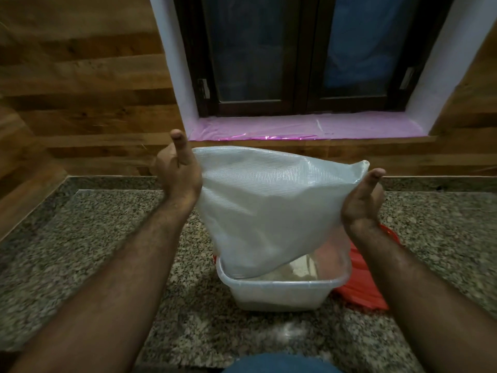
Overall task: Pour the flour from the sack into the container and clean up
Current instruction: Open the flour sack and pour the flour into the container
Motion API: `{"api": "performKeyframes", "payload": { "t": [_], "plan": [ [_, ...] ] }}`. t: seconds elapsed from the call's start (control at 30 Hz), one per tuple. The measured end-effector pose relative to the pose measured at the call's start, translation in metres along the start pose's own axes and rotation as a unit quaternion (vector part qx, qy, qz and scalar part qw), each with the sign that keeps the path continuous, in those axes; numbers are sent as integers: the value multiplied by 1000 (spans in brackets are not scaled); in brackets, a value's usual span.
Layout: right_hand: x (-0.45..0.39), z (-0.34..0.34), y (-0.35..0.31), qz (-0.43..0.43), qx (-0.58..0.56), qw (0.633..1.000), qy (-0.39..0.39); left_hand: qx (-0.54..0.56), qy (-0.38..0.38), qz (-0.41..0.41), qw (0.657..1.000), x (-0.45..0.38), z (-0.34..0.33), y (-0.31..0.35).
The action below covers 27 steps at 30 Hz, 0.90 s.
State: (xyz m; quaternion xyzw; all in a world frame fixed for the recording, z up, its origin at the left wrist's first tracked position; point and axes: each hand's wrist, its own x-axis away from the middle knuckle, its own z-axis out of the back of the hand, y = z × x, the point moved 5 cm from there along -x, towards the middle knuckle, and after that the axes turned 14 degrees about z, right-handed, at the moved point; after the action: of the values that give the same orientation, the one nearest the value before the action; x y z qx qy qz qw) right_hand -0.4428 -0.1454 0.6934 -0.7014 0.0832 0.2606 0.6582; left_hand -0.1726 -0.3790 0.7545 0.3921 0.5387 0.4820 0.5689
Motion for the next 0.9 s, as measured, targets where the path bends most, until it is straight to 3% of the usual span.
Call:
{"api": "performKeyframes", "payload": {
  "t": [0.1, 0.17, 0.27, 0.3, 0.37, 0.5, 0.67, 0.8, 0.9],
  "plan": [
    [-14, 4, -9, 145, 6, 989, -18, -24, -8, 6, 1000, 5, -1, -3],
    [-19, -2, -34, 282, 68, 954, -75, -30, -31, 17, 999, 7, -6, -3],
    [-14, -35, -76, 432, 256, 825, -257, -21, -30, 50, 998, 8, -11, 2],
    [-11, -46, -79, 427, 328, 784, -308, -9, -21, 60, 998, 5, -12, 1],
    [-7, -58, -78, 405, 407, 746, -337, 24, -4, 77, 997, 0, -10, 4],
    [-8, -61, -70, 389, 417, 749, -338, 68, 6, 84, 994, -3, -6, 1],
    [-10, -66, -79, 436, 411, 733, -322, 87, 17, 9, 996, -2, -2, 3],
    [-19, -68, -98, 451, 429, 714, -320, 48, 49, -59, 996, -11, 4, 3],
    [-25, -66, -101, 450, 438, 714, -308, -28, 3, -103, 994, -11, -3, 11]
  ]
}}
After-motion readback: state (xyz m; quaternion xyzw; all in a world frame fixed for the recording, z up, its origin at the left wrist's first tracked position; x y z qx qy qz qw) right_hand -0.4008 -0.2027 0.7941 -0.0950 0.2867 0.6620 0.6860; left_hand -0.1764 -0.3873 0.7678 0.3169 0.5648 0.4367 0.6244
